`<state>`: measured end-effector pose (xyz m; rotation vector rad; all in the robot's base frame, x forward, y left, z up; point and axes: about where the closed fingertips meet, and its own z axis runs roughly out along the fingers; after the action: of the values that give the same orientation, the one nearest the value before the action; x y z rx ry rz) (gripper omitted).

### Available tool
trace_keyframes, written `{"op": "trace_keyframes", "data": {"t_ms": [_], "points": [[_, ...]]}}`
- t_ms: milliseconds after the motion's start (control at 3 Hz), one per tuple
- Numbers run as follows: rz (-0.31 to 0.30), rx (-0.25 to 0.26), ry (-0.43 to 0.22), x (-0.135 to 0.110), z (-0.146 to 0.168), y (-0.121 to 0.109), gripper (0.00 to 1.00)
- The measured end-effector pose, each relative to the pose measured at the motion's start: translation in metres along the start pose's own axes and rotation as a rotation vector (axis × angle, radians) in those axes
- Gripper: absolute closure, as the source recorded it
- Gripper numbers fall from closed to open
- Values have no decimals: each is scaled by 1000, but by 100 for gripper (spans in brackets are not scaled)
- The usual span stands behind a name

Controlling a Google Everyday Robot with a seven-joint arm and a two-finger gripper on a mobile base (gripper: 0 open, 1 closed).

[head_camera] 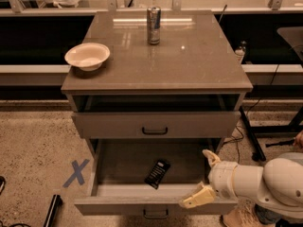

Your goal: Pick rxbar chocolate from middle drawer and place on counter

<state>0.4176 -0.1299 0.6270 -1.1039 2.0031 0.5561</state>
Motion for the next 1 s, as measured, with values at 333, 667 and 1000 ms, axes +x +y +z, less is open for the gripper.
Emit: {"op": "trace_keyframes", "data": {"t_ms": [333, 667, 1000], "points": [[1, 1, 1, 0, 0, 0, 0], [-36, -9, -23, 2, 34, 3, 0], [-91, 3, -34, 3, 147, 1, 0]]}}
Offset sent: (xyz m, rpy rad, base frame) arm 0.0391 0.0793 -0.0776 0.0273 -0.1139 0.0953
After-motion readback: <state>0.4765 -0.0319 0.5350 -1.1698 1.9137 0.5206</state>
